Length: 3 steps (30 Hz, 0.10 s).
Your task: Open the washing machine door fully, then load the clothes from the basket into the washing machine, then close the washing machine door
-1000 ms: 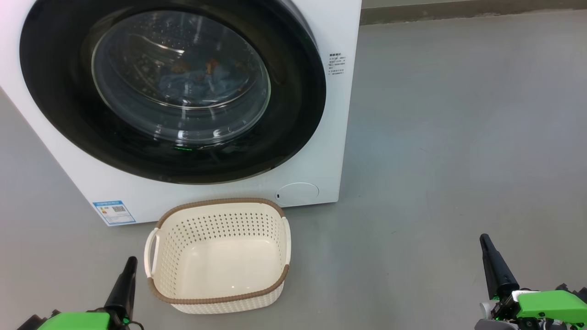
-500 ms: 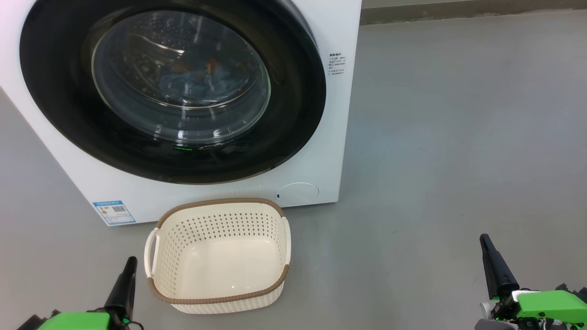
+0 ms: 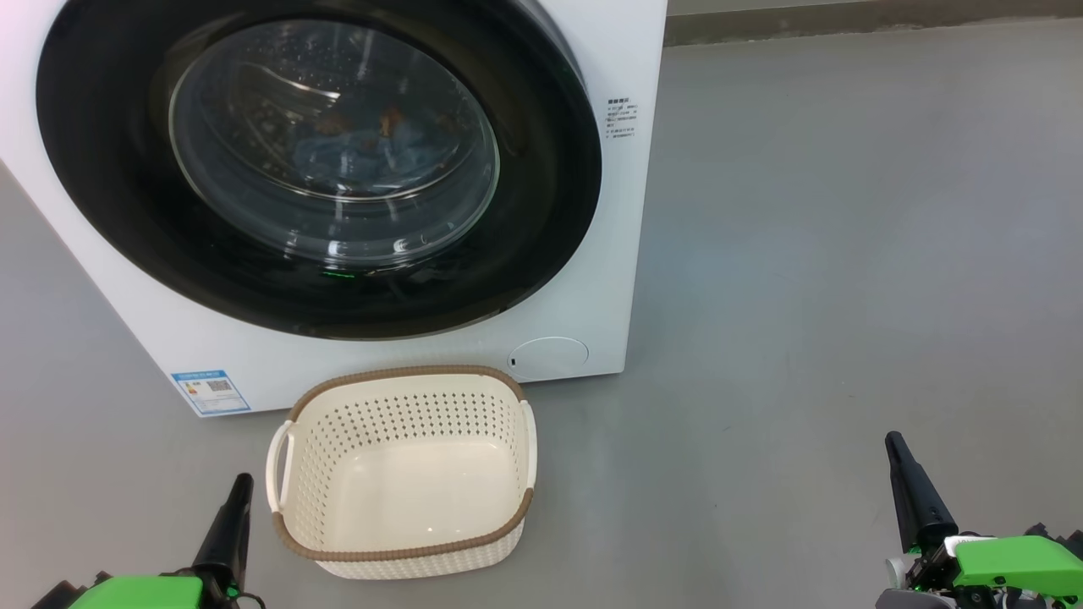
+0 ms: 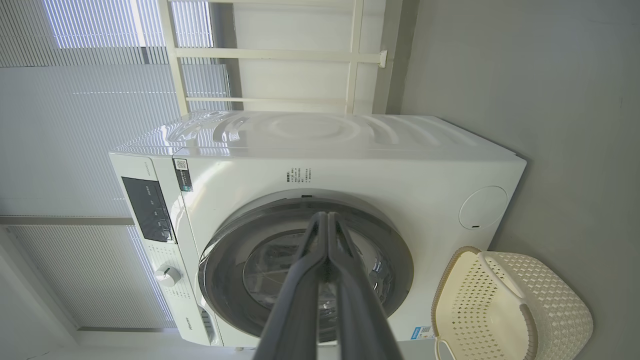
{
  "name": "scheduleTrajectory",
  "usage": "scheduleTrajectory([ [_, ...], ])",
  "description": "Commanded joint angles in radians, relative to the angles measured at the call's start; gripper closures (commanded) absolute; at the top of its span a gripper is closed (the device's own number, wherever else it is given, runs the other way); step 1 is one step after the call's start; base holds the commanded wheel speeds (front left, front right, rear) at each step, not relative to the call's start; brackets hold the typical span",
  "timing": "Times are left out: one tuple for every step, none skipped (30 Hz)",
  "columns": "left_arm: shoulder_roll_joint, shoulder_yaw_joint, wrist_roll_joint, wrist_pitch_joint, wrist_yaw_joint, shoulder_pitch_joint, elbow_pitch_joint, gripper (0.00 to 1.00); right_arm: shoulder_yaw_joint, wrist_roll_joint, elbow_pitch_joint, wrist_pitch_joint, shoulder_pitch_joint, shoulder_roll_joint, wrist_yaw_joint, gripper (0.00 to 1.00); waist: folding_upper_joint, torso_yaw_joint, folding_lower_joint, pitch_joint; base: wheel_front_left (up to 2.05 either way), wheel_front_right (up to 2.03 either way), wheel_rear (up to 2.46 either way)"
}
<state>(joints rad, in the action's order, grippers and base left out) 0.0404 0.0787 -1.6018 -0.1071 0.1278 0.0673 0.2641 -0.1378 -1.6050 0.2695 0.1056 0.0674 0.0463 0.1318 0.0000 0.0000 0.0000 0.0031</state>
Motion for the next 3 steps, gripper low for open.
scheduleTrajectory([
  [0.01, 0.035, -0.007, -0.006, 0.003, 0.041, -0.019, 1.0, 0.024, -0.004, -0.025, 0.008, 0.041, 0.004, -0.001, 1.0, 0.0, 0.0, 0.0, 0.0, 0.0, 0.0, 0.0],
  [0.01, 0.035, -0.007, -0.006, 0.003, 0.041, -0.019, 1.0, 0.024, -0.004, -0.025, 0.008, 0.041, 0.004, -0.001, 1.0, 0.0, 0.0, 0.0, 0.0, 0.0, 0.0, 0.0],
  [0.01, 0.035, -0.007, -0.006, 0.003, 0.041, -0.019, 1.0, 0.024, -0.004, -0.025, 0.008, 0.041, 0.004, -0.001, 1.0, 0.0, 0.0, 0.0, 0.0, 0.0, 0.0, 0.0],
])
